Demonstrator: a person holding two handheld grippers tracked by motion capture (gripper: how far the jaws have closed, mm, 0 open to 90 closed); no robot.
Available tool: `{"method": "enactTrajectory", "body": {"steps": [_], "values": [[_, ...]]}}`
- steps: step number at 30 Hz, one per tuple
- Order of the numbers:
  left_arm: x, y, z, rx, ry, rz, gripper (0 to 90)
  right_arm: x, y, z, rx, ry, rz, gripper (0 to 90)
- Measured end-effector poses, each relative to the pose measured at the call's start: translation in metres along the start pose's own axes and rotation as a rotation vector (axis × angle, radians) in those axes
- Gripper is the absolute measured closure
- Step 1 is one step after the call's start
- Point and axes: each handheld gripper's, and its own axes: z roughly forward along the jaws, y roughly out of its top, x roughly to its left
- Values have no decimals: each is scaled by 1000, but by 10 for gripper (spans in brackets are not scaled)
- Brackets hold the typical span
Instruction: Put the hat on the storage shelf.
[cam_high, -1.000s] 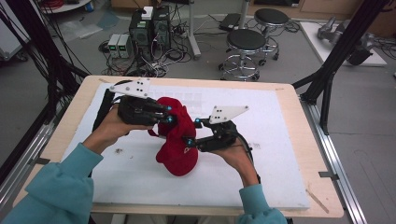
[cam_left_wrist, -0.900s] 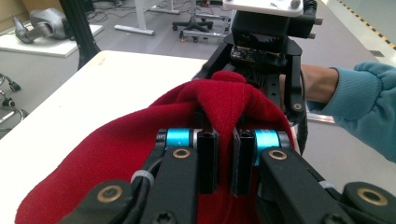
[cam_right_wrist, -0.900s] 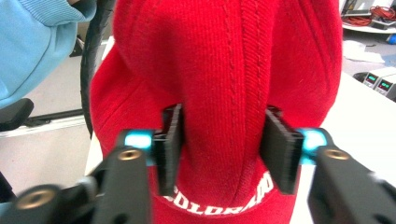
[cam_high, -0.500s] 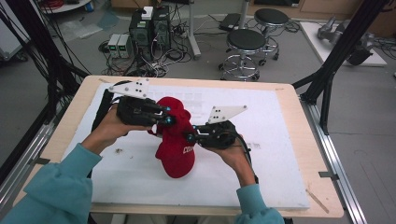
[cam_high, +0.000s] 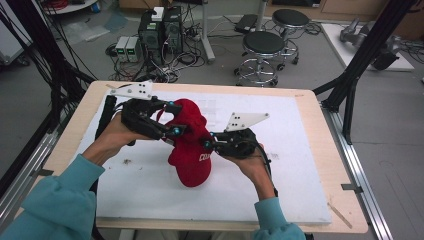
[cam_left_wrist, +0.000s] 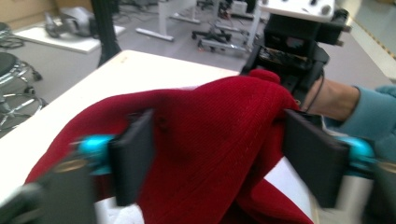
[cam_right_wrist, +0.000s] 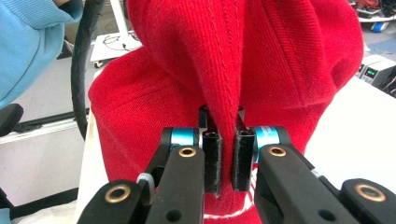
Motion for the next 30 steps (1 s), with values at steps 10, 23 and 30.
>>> {"method": "enactTrajectory", "body": {"steps": [10, 23, 30], "values": [[4, -11, -29, -52, 65, -6, 153, -6, -1, -6, -25, -49, 13, 859], [-16, -53, -47, 7, 97, -1, 154, -5, 2, -12, -61, -92, 28, 858], [-29, -82, -40, 33, 117, -23, 156, -1, 8, -14, -78, -112, 25, 856]]}}
